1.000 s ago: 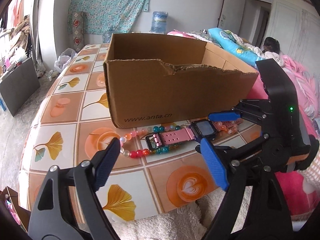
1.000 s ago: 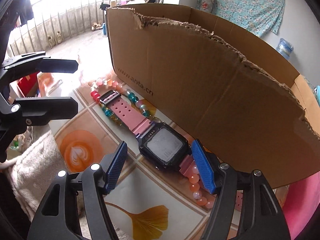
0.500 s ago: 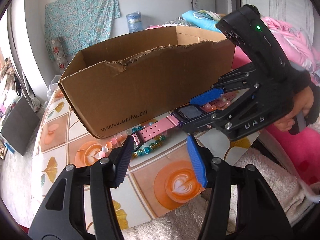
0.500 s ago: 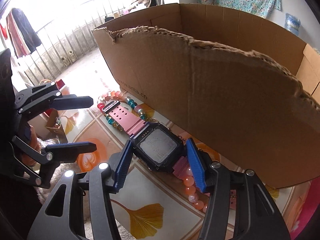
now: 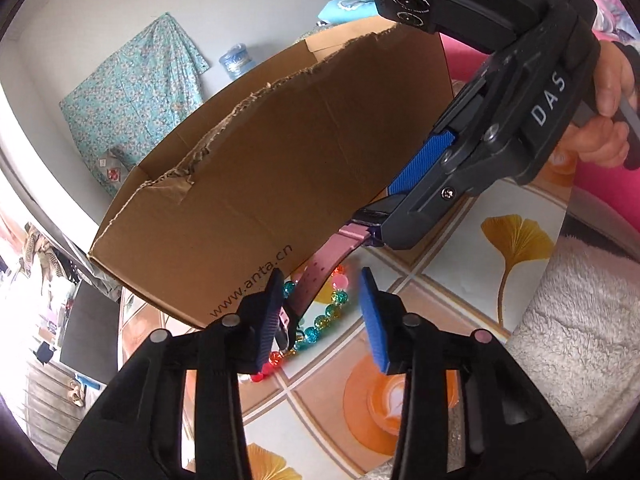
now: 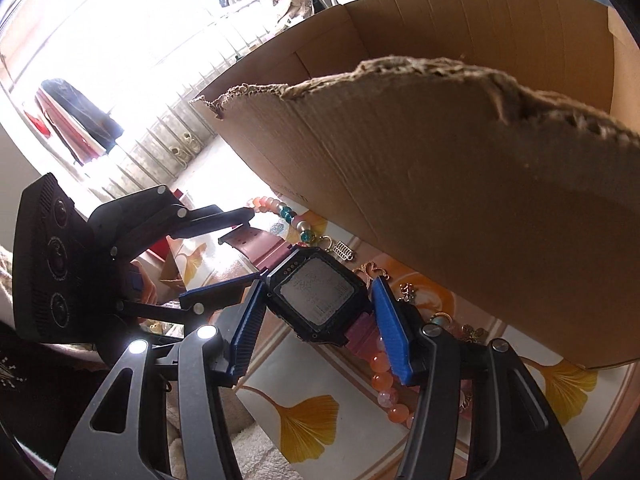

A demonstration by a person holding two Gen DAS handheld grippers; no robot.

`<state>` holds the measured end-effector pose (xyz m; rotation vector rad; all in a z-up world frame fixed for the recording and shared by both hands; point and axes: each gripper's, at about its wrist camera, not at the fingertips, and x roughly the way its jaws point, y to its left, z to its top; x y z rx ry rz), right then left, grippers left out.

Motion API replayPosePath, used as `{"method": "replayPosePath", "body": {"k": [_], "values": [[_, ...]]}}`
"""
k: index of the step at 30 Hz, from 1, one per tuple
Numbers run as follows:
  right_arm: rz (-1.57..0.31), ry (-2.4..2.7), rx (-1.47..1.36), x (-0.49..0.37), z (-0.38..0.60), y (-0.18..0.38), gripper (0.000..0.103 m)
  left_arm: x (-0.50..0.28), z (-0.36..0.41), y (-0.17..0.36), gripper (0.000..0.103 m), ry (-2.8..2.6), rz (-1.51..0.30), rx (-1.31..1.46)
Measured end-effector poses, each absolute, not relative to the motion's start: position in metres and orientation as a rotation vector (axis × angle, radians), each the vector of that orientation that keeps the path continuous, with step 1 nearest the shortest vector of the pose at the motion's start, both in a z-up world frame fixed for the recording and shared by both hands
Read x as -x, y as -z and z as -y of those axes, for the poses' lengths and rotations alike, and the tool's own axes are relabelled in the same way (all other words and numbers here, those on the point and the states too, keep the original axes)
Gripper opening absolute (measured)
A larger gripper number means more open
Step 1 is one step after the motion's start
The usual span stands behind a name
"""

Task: Organize jewelry
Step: 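Grasp the black watch face with the right tool while the left tool grasps the pink strap, then lift the pink watch with both tools and lower it into the cardboard box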

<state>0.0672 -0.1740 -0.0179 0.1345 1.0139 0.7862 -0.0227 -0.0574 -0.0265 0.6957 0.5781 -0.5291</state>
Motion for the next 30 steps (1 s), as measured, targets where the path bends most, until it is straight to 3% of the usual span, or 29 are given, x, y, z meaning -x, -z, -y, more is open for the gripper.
{"method": "replayPosePath", "body": {"k": [5, 17, 30], "values": [[-1.004, -0.789, -0.136, -0.066, 0.179, 0.019, 0.053, 0.013, 0.059, 0.028, 0.007, 0.515, -0.601, -0.708], [-0.897, -0.546, 0.007, -0.029, 0.195, -0.003, 0.054, -0.024, 0.035, -0.002, 0.004, 0.634, -0.868, -0.375], [-0.721, -0.436, 0.237, 0.036, 0.136, 0.006, 0.053, -0.028, 0.043, -0.032, 0.004, 0.697, -0.881, -0.285]]}}
